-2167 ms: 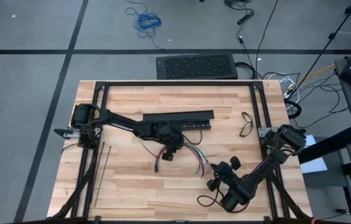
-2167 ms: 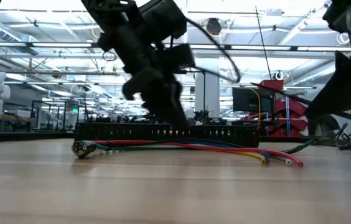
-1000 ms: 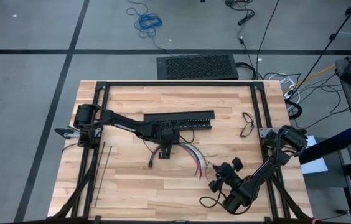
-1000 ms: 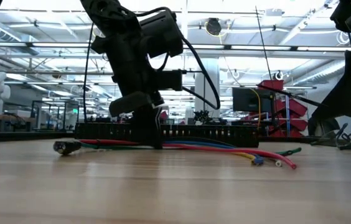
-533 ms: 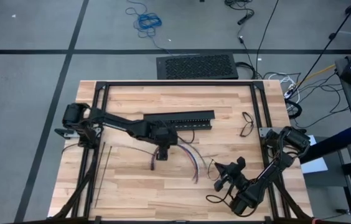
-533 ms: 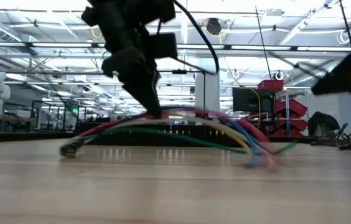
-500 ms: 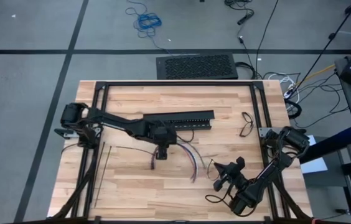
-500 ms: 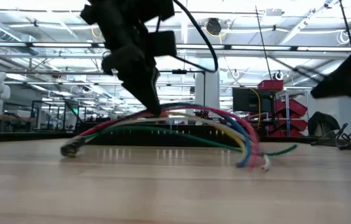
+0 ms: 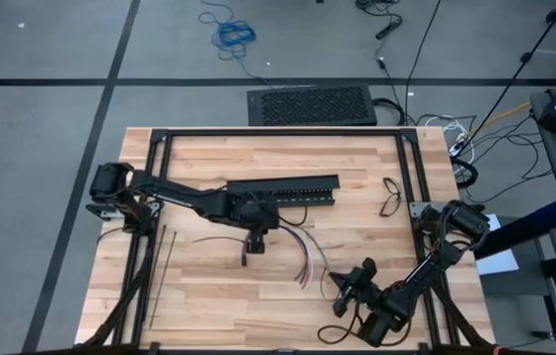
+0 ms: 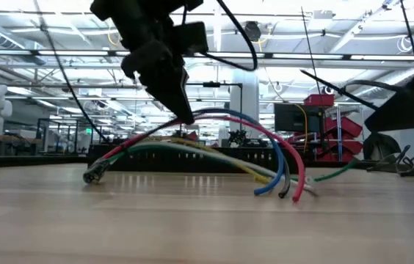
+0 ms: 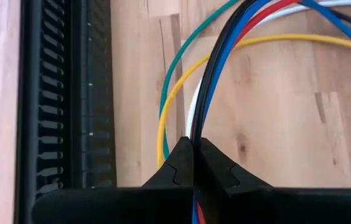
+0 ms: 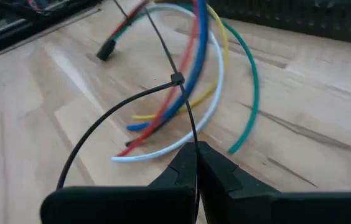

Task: Ziptie cables
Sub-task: Wrap the cable wire using a zip tie

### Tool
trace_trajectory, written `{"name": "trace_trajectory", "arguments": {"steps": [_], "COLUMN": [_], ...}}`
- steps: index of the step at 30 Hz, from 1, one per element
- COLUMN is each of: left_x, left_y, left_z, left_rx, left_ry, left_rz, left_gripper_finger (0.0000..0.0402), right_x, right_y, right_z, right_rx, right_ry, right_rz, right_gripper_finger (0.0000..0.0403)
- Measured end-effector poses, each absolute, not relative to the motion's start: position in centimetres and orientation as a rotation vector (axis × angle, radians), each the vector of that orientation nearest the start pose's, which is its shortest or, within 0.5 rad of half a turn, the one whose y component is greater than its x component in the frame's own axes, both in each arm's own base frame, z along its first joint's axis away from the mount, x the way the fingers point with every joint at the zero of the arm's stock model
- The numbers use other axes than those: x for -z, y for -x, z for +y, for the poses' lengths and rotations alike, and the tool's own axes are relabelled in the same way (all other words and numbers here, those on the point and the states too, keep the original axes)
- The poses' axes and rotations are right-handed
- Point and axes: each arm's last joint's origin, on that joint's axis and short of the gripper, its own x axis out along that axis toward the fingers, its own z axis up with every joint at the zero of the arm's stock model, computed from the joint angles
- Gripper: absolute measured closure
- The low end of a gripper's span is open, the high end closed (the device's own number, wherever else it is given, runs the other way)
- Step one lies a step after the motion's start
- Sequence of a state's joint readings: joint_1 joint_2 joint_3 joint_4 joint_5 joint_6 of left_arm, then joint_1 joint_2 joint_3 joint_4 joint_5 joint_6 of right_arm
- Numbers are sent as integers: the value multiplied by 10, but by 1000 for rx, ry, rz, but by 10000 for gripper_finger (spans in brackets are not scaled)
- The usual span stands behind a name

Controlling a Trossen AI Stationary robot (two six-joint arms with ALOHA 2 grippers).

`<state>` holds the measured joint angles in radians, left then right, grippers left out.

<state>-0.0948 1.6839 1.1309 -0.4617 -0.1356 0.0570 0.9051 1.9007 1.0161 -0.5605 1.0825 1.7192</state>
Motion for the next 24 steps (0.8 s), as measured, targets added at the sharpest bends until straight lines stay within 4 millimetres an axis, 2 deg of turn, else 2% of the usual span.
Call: {"name": "trace_trajectory", "arguments": {"steps": [4,11,15,20,24], "left_x": [-203,-205,-209,-222,-219], "left_y": [-341,-339,-341,-339,-340], "left_z": [-31,-45,-55,-79,-101], "left_rx": [8,58,70,117,185], "left_ry": [-166,-178,-160,-120,-116], "left_rz": [1012,1000,948,808,600], "left_gripper_finger": [384,271,222,207,207], "right_x": [-121,-124,-138,-166,-183], "right_y": [-220,-235,-247,-258,-261], "right_z": [231,230,219,208,203], "right_rx": [659,596,576,502,486], "right_ry": [-393,-281,-172,-40,30], "right_rz": [397,574,597,590,534], "right_gripper_finger": [403,403,403,403,403]}}
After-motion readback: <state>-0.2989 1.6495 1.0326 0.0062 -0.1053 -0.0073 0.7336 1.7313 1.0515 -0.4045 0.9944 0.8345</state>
